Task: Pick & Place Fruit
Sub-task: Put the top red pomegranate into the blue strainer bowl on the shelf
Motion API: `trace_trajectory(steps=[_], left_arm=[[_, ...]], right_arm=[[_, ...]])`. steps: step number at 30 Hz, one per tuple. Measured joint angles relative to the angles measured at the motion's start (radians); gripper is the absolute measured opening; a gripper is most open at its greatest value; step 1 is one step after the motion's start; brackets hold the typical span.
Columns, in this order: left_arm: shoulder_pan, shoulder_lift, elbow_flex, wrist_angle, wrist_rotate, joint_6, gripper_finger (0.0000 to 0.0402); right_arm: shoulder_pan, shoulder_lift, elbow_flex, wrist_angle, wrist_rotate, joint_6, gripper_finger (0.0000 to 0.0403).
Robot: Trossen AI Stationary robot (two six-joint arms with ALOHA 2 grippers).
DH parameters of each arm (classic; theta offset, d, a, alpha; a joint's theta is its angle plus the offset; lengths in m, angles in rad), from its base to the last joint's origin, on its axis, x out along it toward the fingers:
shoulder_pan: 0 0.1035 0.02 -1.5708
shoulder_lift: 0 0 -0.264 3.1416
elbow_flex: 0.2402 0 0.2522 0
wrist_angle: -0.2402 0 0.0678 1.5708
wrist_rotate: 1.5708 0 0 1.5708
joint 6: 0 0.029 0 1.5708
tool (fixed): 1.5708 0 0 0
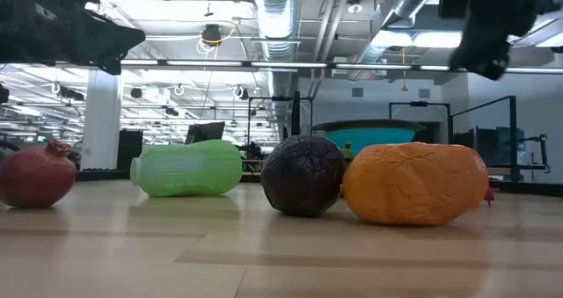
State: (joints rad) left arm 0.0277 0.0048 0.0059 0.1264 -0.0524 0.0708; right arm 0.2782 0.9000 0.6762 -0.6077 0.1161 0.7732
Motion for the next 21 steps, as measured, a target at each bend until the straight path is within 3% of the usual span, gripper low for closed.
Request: trace_trajectory(steps=[6, 10, 16, 21], left_arm=[[0.0, 0.031, 0.0, 0.0, 0.0, 0.0, 0.0003], [0.0, 0.072, 0.0, 0.003, 0.0, 0.0, 0.0003], [0.0, 0.133, 0.0, 0.038, 0.0, 0.0, 0.0003], [0.0, 0.157, 0.0, 0.069, 0.0, 0.0, 0.0003]], right_arm=[[0.108, 0.166, -0.048, -0.025, -0.043, 0.135, 0.0191], [0.215, 0.268, -0.086, -0.016, 0.063, 0.263, 0.0267], [0.403, 0.422, -0.121, 0.07, 0.384, 0.441, 0.0296], [0.479, 0.571, -0.129, 0.143, 0.522, 0.518, 0.0296]])
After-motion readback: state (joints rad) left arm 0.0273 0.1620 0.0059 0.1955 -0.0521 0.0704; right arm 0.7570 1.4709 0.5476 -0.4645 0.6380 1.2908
